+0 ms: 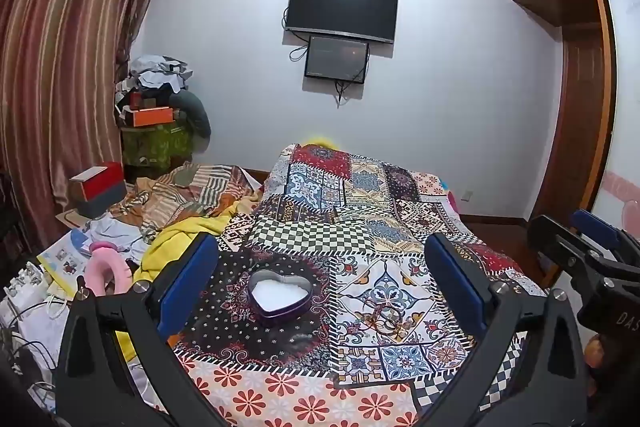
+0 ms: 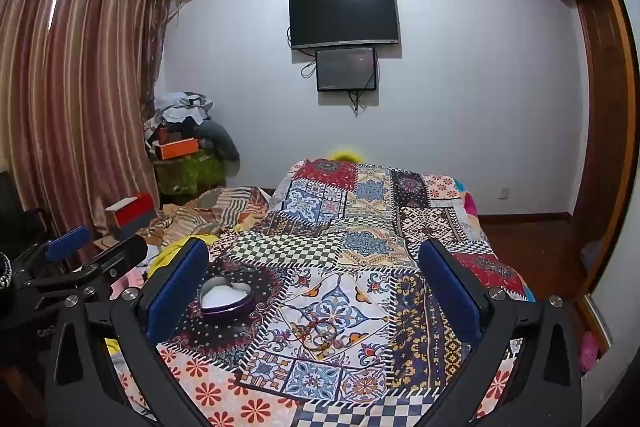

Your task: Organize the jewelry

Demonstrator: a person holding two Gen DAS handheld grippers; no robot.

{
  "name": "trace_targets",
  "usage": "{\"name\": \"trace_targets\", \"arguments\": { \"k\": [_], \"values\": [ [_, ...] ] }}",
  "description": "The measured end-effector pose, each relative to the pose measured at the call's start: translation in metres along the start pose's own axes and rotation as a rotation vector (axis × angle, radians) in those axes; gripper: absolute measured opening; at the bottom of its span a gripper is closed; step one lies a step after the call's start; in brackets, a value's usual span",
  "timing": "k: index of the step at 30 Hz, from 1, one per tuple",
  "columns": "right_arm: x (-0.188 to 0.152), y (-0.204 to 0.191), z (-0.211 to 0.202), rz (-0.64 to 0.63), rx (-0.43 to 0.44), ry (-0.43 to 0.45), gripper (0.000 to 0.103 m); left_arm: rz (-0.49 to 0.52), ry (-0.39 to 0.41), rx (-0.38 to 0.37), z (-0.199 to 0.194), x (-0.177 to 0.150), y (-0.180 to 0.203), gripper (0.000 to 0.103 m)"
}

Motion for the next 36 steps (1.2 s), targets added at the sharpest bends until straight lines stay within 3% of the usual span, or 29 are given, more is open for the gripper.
{"name": "trace_targets", "arguments": {
  "k": [36],
  "values": [
    [-0.005, 0.004, 0.007, 0.014, 0.006, -0.031, 0.103, -0.001, -0.012, -0.002, 0.004, -0.003, 0.002, 0.103]
  ]
}}
Point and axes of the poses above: each gripper's, at about its wrist camera, not at the fingertips, and z roughly the way its jaws point, y to its right, x to its top, the point moved 1 cm from there along z, roughly the way its jaws point, and after that the axes turned 6 degrees about -x, right-handed, at the moved point
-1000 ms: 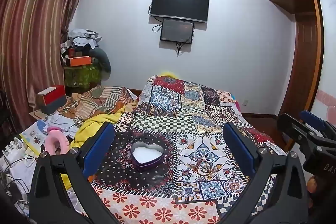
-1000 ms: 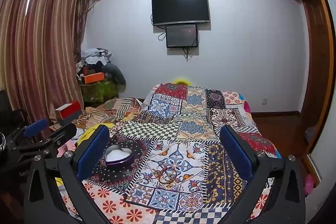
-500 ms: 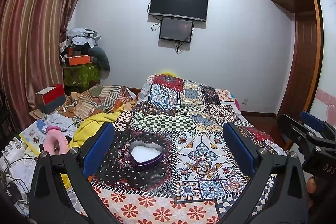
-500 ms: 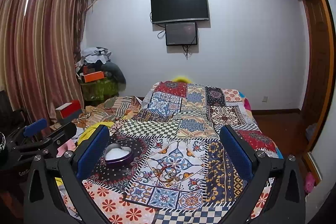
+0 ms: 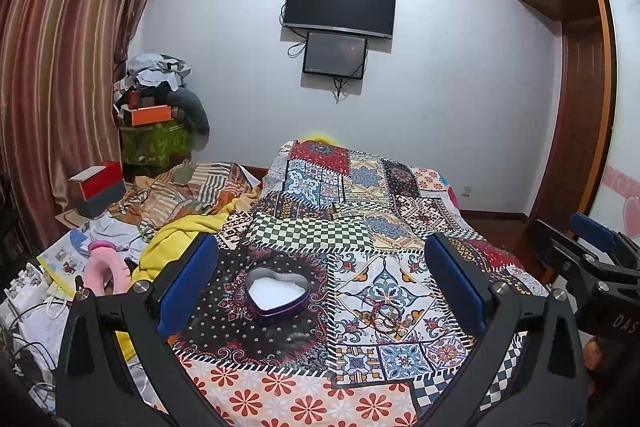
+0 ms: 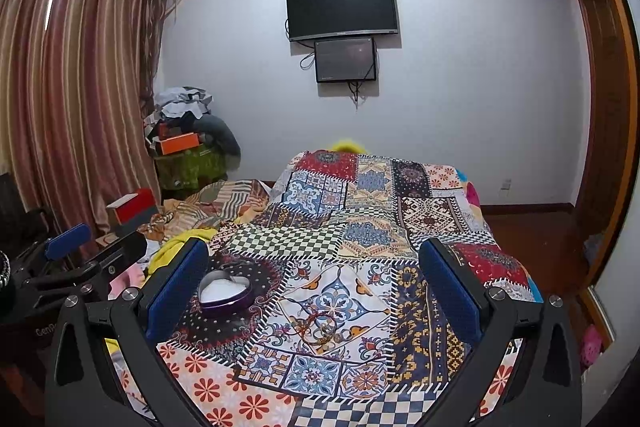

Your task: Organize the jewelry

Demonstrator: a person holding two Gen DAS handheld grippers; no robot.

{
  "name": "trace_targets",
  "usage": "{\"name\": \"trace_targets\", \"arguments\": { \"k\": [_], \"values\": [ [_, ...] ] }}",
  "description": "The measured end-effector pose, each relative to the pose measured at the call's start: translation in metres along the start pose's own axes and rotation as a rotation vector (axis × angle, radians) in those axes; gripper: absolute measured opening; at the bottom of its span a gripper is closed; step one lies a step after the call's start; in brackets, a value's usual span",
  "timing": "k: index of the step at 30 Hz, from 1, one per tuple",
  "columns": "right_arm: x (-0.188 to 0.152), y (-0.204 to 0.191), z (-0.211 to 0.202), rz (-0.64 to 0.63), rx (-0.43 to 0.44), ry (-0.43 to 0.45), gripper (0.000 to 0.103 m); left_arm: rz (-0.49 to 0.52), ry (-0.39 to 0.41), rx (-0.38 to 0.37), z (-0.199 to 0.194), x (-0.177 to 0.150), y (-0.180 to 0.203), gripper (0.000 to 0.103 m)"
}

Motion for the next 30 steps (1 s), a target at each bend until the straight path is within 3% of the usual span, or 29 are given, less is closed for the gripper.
{"name": "trace_targets", "arguments": {
  "k": [30],
  "values": [
    [-0.0017, 0.0080, -0.0028, 0.000, -0.004, 0.006, 0.103, 0.009, -0.004, 0.000, -0.0011, 0.0036, 0.0043, 0.103]
  ]
}}
Point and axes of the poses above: each gripper's, at about its wrist camera, not at the fingertips, and z roughly the way its jaws point, y to its right, x to its top, the point moved 1 cm from there along z, roughly the way its jaws point, and after that the axes turned 6 degrees about -x, right-handed, at the moved point
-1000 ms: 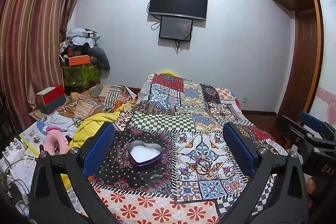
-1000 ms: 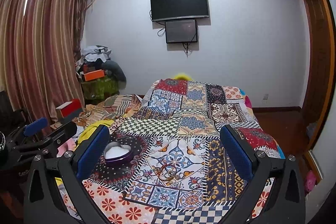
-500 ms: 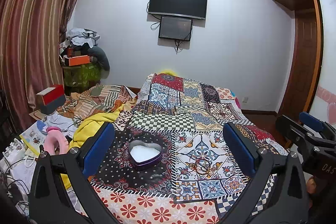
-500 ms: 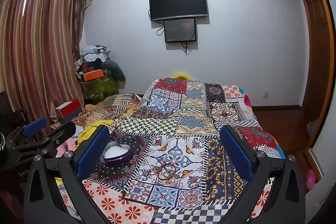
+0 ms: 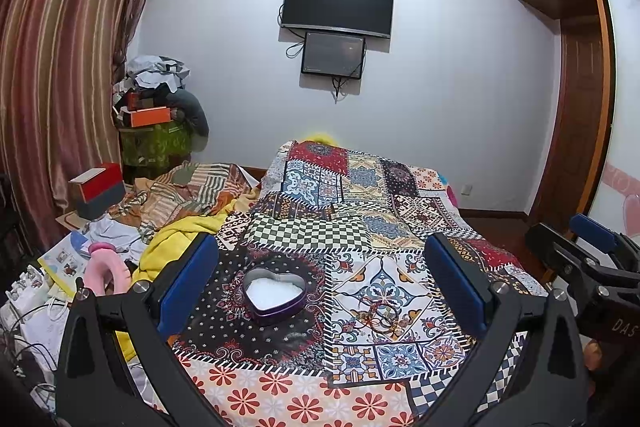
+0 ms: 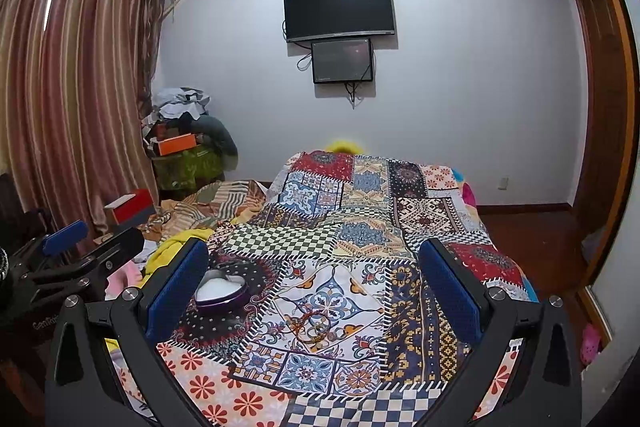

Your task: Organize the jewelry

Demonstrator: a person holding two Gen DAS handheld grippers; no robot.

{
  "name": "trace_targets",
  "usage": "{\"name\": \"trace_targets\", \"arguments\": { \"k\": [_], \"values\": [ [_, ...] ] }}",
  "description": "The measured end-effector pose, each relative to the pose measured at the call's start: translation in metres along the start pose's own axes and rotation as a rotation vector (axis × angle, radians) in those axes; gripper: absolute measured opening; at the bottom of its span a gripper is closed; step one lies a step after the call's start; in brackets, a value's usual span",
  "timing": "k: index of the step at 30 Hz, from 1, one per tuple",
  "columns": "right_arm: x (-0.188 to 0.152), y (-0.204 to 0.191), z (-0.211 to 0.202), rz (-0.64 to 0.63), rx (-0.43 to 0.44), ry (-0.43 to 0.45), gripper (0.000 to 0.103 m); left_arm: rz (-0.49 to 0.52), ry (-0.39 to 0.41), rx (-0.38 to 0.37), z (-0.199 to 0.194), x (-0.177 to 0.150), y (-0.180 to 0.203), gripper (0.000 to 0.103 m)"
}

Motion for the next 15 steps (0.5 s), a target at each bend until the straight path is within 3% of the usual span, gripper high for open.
{"name": "trace_targets", "arguments": {
  "k": [15],
  "values": [
    [0.000, 0.013, -0.001, 0.031, -0.013, -0.001, 0.103, 0.028, -0.020, 0.003, 0.008, 0.004, 0.018, 0.103]
  ]
}}
Point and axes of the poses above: each gripper's, at about its wrist camera, not at the fingertips, and z roughly the way its jaws point, y to its right, x to its top, the point moved 1 cm from there along z, roughly the way its jaws point, and after that the axes turned 6 degrees about -x, right-handed, at the moved point
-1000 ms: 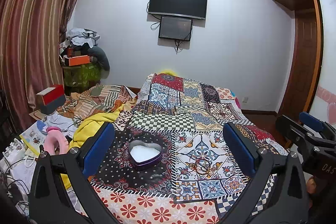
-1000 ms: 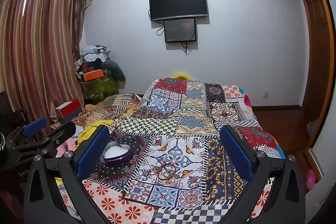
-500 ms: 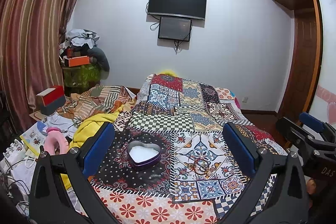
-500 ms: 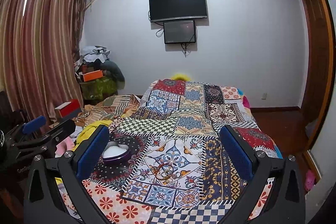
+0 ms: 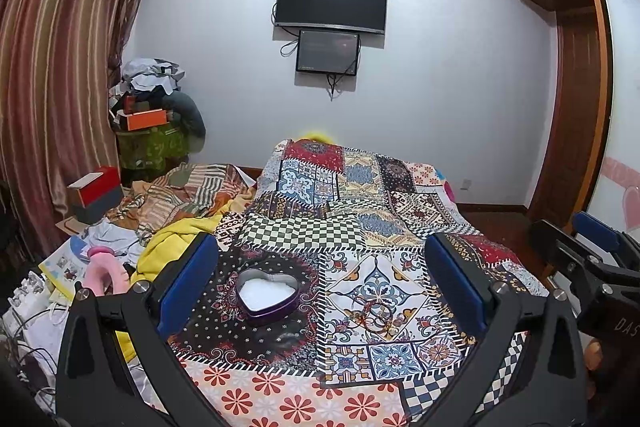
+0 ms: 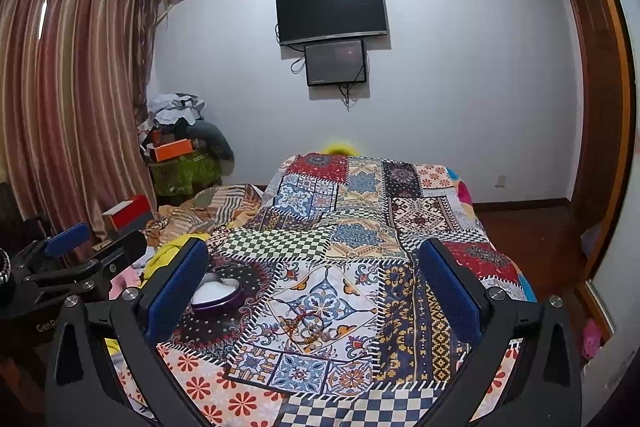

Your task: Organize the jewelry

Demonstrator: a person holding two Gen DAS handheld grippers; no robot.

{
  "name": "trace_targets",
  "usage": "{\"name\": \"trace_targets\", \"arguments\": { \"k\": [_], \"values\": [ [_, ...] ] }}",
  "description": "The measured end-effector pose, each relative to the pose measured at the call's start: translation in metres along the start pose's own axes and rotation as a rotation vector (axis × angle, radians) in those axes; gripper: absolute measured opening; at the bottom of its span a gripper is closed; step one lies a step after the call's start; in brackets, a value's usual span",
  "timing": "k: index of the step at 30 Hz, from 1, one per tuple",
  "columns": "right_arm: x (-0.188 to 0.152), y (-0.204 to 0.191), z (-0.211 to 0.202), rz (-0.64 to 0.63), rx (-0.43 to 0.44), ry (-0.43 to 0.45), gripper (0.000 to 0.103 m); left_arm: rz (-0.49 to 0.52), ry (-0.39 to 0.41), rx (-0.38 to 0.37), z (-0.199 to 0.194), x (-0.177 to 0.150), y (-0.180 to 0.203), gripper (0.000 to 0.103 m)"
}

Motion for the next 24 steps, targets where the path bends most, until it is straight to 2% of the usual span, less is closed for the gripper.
{"name": "trace_targets", "arguments": {
  "k": [5, 9, 19, 24],
  "values": [
    [-0.003, 0.012, 0.010, 0.030, -0.029, -0.028, 0.103, 0.001, -0.053, 0.027, 0.018, -0.006, 0.001, 0.103],
    [-0.009, 0.025, 0.022, 0.047, -0.053, -0.064, 0.103, -0.011, -0.127, 0.032, 0.041, -0.014, 0.000, 0.103],
    [-0.050, 0.048, 0.087, 0.055, -0.103, -0.287, 0.103, -0.042, -0.294, 0.008, 0.098, -0.051, -0.009, 0.103],
    [-0.067, 0.051, 0.109, 0.002, -0.113, -0.348, 0.103, -0.050, -0.410, -0.006, 0.133, -0.077, -0.016, 0.103]
  ]
}}
Point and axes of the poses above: each gripper's, at about its wrist camera, not at the fingertips, and z roughly the way its jaws point, y to its right, x to its top, the point moved 1 cm from there along z, roughly the way its jaws point, and after that the axes turned 6 degrees about -x, right-handed, at the moved point
